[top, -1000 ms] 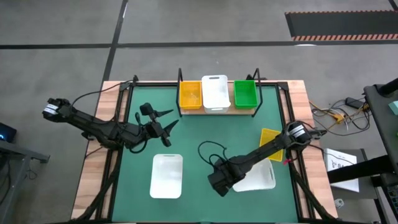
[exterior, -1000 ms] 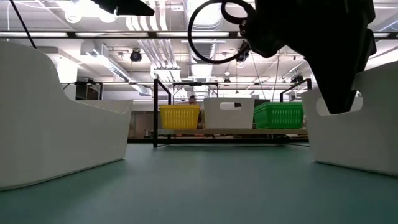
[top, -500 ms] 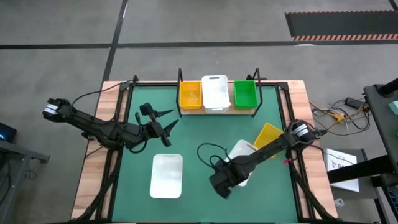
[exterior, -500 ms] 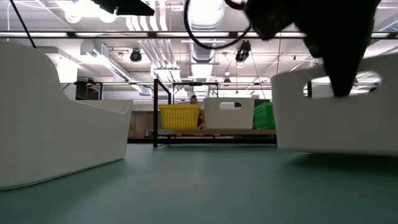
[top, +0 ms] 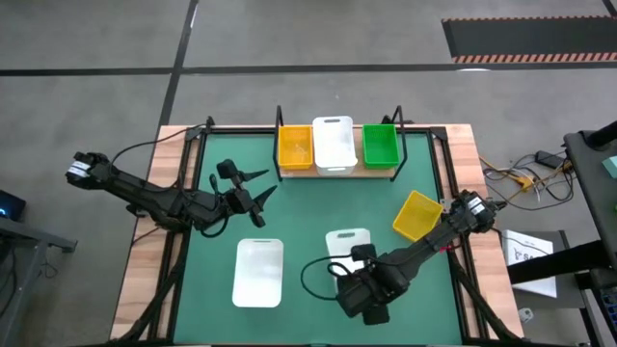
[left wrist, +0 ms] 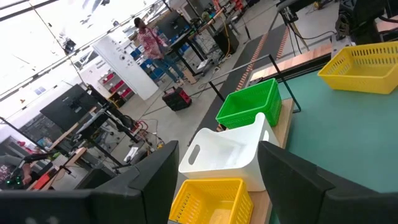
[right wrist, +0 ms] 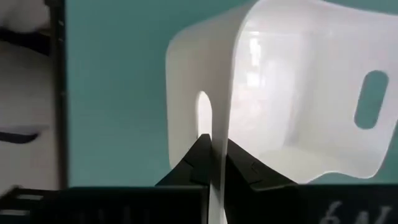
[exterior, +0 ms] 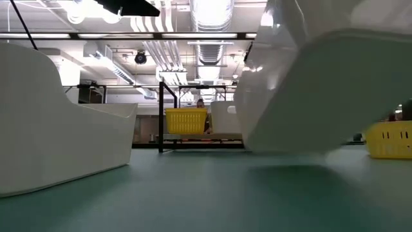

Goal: Stack baskets on shelf by color
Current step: Stack the right white bin on top of the white bin on the shelf

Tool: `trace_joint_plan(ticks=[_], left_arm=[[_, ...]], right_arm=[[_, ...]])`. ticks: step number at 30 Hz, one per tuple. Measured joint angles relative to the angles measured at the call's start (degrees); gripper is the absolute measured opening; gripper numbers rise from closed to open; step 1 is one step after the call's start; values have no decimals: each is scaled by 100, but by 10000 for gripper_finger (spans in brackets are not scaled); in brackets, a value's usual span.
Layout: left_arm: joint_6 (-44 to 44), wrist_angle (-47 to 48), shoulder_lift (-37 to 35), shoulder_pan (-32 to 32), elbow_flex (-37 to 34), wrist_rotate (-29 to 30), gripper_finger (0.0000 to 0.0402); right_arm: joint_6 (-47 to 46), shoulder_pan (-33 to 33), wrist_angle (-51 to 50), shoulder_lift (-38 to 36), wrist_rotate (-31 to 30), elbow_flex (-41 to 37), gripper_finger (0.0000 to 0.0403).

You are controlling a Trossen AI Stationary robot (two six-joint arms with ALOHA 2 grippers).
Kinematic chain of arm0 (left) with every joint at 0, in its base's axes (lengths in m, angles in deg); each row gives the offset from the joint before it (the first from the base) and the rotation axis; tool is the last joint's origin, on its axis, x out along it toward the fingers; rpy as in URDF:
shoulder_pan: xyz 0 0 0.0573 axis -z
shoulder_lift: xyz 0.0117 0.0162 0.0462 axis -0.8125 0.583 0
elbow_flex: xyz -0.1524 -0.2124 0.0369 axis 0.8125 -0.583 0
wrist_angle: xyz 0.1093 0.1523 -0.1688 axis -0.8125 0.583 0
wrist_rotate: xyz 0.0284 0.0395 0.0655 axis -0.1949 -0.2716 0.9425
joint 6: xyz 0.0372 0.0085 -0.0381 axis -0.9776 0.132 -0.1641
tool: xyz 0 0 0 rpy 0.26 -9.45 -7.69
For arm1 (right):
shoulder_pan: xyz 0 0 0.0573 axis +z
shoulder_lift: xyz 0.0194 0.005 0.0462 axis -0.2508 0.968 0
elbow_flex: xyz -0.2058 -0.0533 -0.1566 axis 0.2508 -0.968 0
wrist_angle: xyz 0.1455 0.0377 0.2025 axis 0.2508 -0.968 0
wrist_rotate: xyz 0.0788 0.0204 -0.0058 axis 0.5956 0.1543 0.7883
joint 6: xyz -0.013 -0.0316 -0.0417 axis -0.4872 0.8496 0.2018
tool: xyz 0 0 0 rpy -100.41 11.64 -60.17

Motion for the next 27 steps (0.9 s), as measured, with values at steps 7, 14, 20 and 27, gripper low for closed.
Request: trace_joint_plan(ticks=[7, 14, 20, 27], left_arm=[[-41, 1, 0, 1, 0, 2, 203], [-45, 1, 0, 1, 0, 1, 203], [-44, 1, 0, 1, 0, 2, 203], [-44, 0, 0, 1, -2, 2, 203]], right_arm=[[-51, 21, -879, -4, -1275, 838, 8], [-44, 84, -1286, -20, -2376, 1270, 8], [525, -264, -1279, -57, -2863, 1475, 8], [1837, -1243, -1275, -59, -2917, 1631, 8]])
